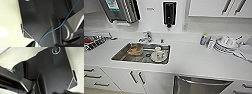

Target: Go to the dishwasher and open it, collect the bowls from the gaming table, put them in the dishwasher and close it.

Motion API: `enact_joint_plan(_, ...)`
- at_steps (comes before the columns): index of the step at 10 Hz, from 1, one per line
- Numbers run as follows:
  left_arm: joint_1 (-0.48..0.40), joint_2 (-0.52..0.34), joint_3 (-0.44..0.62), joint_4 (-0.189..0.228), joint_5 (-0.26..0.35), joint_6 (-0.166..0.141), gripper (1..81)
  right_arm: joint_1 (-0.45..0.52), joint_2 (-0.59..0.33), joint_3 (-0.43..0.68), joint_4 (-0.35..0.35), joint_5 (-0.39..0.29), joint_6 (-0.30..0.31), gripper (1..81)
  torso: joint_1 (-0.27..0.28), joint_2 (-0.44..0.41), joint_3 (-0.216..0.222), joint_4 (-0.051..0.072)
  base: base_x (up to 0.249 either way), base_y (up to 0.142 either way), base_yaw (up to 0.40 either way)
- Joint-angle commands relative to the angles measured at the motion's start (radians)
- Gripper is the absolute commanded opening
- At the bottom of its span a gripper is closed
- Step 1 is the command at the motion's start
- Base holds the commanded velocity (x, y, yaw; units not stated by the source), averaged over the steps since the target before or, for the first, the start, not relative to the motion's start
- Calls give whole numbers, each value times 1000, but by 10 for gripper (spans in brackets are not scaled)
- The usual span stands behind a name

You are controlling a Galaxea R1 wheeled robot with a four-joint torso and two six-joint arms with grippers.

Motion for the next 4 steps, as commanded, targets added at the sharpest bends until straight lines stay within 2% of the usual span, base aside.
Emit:
enact_joint_plan(1,-5,2,-19,-36,42,-8,811,-33,68,-75,-64,-141,-5,811,0,0,0,0,0,0,0)
enact_joint_plan(4,-10,13,-19,-46,44,-8,811,-30,141,-78,-55,-309,-2,811,0,0,0,0,0,0,0)
